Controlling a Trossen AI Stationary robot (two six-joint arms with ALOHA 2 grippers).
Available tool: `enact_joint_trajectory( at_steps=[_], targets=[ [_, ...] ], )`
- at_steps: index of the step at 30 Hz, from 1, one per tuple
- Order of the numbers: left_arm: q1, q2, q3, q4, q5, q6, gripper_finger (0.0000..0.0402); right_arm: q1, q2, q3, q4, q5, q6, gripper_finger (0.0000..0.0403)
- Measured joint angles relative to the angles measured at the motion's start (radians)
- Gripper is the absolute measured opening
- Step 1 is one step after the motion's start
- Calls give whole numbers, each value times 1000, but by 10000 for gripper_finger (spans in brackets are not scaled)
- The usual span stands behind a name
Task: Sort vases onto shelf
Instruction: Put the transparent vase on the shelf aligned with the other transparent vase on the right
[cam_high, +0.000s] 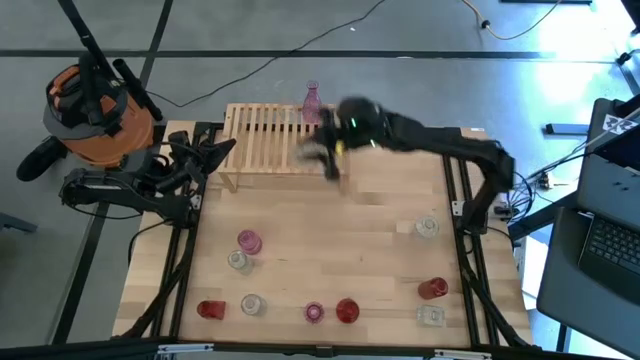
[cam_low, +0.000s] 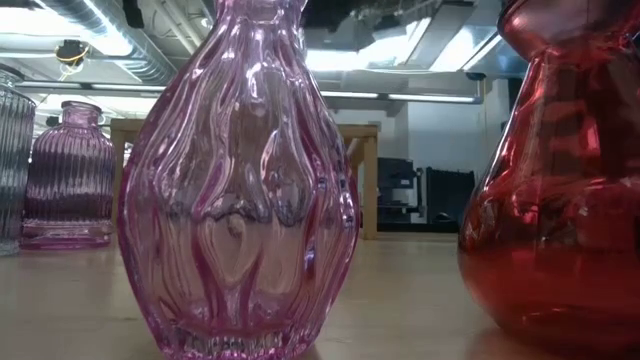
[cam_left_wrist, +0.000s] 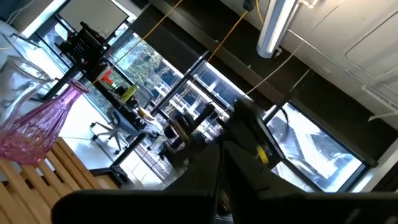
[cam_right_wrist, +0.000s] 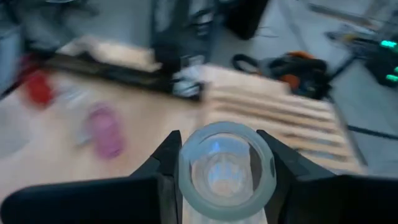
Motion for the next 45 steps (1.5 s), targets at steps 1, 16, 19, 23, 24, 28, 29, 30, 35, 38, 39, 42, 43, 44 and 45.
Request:
enact_joint_trajectory(
  at_steps=[1, 16, 19, 23, 24, 28, 29, 30, 35, 38, 39, 42, 43, 44, 45],
  targets=[
    [0, 0, 0, 0, 0, 0, 15, -23, 36, 54, -6, -1, 20, 111],
    [0, 0, 0, 1, 1, 18, 15, -135, 438, 522, -139, 19, 195, 111],
    [0, -1, 0, 1, 1, 21, 15, -149, 436, 508, -168, 47, 194, 111],
    [0, -1, 0, 1, 1, 26, 15, -168, 436, 508, -150, 37, 180, 111],
    [0, 0, 0, 1, 0, 26, 15, -173, 435, 508, -150, 37, 180, 111],
    [6, 0, 0, 1, -20, 27, 15, -179, 441, 508, -153, 38, 177, 111],
    [8, 0, 0, 1, -20, 27, 15, -180, 443, 508, -151, 37, 175, 111],
    [10, 0, 0, 1, -20, 27, 15, -180, 444, 508, -152, 38, 173, 111],
    [14, 0, 0, 1, -21, 27, 15, -178, 460, 507, -146, 3, 174, 111],
    [14, 0, 0, 1, -21, 27, 15, -171, 463, 508, -142, 4, 173, 111],
    [14, 0, 0, 1, -21, 27, 15, -171, 465, 508, -141, 5, 172, 111],
    [14, 0, 0, 1, -21, 26, 15, -171, 466, 508, -138, 9, 172, 128],
    [14, 0, 0, 1, -21, 26, 15, -171, 466, 508, -136, 10, 172, 142],
    [14, 0, 0, 1, -21, 25, 15, -171, 467, 508, -134, 10, 172, 157],
    [14, 0, 0, 1, -21, 26, 15, -171, 467, 508, -134, 10, 172, 169]
  ],
)
